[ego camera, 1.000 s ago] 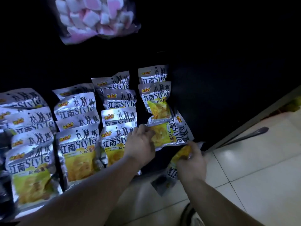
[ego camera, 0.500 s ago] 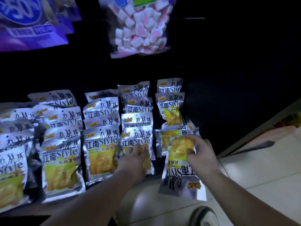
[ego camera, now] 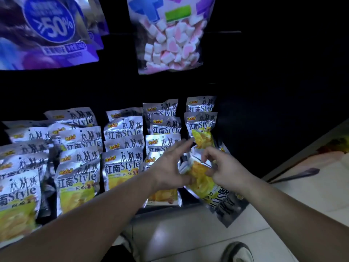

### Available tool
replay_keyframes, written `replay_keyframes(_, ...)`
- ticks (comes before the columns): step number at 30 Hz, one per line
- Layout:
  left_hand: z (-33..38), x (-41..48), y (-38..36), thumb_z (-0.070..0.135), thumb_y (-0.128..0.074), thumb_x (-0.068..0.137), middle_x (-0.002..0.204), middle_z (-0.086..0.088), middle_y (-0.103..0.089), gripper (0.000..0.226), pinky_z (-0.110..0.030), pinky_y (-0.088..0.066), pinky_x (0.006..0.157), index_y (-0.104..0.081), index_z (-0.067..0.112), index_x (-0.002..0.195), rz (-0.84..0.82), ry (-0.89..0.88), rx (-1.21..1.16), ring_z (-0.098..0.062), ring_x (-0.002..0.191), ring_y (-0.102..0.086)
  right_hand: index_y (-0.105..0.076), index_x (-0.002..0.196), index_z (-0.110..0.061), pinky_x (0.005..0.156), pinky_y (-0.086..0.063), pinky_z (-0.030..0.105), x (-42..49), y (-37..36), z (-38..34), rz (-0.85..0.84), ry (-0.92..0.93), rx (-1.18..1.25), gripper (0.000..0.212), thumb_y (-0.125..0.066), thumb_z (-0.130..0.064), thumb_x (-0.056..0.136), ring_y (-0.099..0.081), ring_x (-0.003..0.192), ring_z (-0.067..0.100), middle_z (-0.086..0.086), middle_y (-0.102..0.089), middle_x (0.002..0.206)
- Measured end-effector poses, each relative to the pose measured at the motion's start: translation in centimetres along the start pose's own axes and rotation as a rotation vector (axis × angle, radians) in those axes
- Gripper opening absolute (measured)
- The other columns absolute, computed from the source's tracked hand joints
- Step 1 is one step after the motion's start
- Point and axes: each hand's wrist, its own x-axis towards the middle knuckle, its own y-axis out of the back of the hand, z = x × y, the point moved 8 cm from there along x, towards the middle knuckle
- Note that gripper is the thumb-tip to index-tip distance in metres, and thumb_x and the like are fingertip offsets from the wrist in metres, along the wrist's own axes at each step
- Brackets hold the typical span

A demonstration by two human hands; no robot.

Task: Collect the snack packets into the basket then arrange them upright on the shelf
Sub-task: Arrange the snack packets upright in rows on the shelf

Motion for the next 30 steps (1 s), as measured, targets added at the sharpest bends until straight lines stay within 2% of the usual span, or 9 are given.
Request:
replay_keyframes(5, 2.5, -1.0, 1.1, 0.028, -0.087, 0.072, 0.121, 0.009, -0.068, 0.064, -0.032, -0.058, 0.086, -0.061, 0.04, 0.129, 0.066, -0.011, -0.014, -0.012, 0.096, -0.069, -0.043, 0.081, -0.032, 0.069, -0.053, 0.051, -0.4, 1.1, -3.0, 0.048, 0.045, -0.116, 0.038, -0.077, -0.015, 0.078, -0.056, 0.072, 0.018, -0.006, -0.056, 0.08)
replay_keyframes(8, 1.3, -2.3, 2.5, 0.022, -0.092, 0.069, 0.087, 0.002, -0.075, 0.042, -0.049, -0.063, 0.062, -0.068, 0.037, 0.101, 0.142, 0.124, -0.258, -0.028, 0.068, -0.074, -0.041, 0.078, -0.033, 0.088, -0.049, 0.045, -2.0, 3.1, -4.9, 0.329, 0.127, -0.363, 0.043, -0.083, -0.043, 0.073, -0.058, 0.102, 0.022, -0.011, -0.059, 0.1)
replay_keyframes(10, 0.3, -3.9, 3.8, 0.023, -0.093, 0.069, 0.088, 0.002, -0.076, 0.04, -0.055, -0.062, 0.062, -0.067, 0.038, 0.096, 0.238, 0.199, -0.406, -0.035, 0.071, -0.075, -0.043, 0.08, -0.034, 0.107, -0.037, 0.052, -3.1, 4.2, -4.7, 0.532, 0.021, -0.391, 0.047, -0.08, -0.06, 0.07, -0.041, 0.134, 0.032, 0.003, -0.05, 0.136)
replay_keyframes(12, -0.7, -5.5, 5.0, 0.027, -0.094, 0.069, 0.102, 0.011, -0.073, 0.039, -0.055, -0.062, 0.07, -0.066, 0.038, 0.094, 0.377, 0.243, -0.509, -0.036, 0.081, -0.075, -0.047, 0.083, -0.033, 0.114, -0.03, 0.054, -3.9, 3.6, -2.9, 0.535, -0.221, -0.16, 0.049, -0.078, -0.067, 0.067, -0.026, 0.145, 0.033, 0.007, -0.028, 0.155)
replay_keyframes(15, -2.1, -7.8, 5.4, 0.029, -0.095, 0.067, 0.109, 0.013, -0.068, 0.039, -0.049, -0.059, 0.088, -0.064, 0.03, 0.091, 0.58, 0.315, -0.617, -0.022, 0.101, -0.07, -0.058, 0.093, -0.039, 0.105, -0.043, 0.043, -4.5, -0.4, -1.4, 0.407, -0.406, 0.461, 0.038, -0.083, -0.056, 0.071, -0.048, 0.126, 0.025, 0.001, -0.035, 0.148)
replay_keyframes(18, -2.6, -8.4, 3.3, 0.022, -0.096, 0.065, 0.097, -0.009, -0.07, 0.04, -0.05, -0.059, 0.082, -0.061, 0.019, 0.084, 0.567, 0.365, -0.769, -0.027, 0.087, -0.071, -0.061, 0.106, -0.042, 0.074, -0.061, 0.049, -3.9, -4.9, -1.9, 0.258, -0.438, 1.014, 0.035, -0.083, -0.027, 0.083, -0.07, 0.094, 0.031, 0.007, -0.061, 0.126)
replay_keyframes(22, -2.6, -7.6, 2.2, 0.033, -0.094, 0.062, 0.077, 0.0, -0.06, 0.044, -0.04, -0.053, 0.065, -0.056, 0.021, 0.079, 0.474, 0.353, -0.651, -0.02, 0.066, -0.058, -0.065, 0.1, -0.047, 0.074, -0.062, 0.052, -2.6, -4.4, -0.5, 0.29, -0.391, 0.802, 0.035, -0.076, -0.016, 0.088, -0.071, 0.098, 0.035, 0.01, -0.061, 0.125)
replay_keyframes(27, -2.6, -5.4, 1.6, 0.005, -0.089, 0.072, 0.097, -0.013, -0.07, 0.035, -0.05, -0.06, 0.073, -0.058, 0.018, 0.085, 0.277, 0.311, -0.634, -0.031, 0.078, -0.072, -0.066, 0.103, -0.04, 0.073, -0.059, 0.044, -1.1, -5.0, 0.8, 0.071, -0.324, 0.745, 0.029, -0.076, -0.017, 0.089, -0.071, 0.101, 0.034, 0.009, -0.067, 0.119)
replay_keyframes(30, -4.0, -4.5, 0.9, -0.003, -0.081, 0.074, 0.1, -0.015, -0.074, 0.034, -0.051, -0.061, 0.07, -0.07, 0.026, 0.088, 0.267, 0.384, -0.587, -0.025, 0.073, -0.07, -0.069, 0.092, -0.033, 0.079, -0.058, 0.043, 0.2, -5.3, 2.4, 0.135, -0.32, 0.695, 0.012, -0.072, -0.021, 0.092, -0.07, 0.1, 0.028, 0.001, -0.072, 0.104)
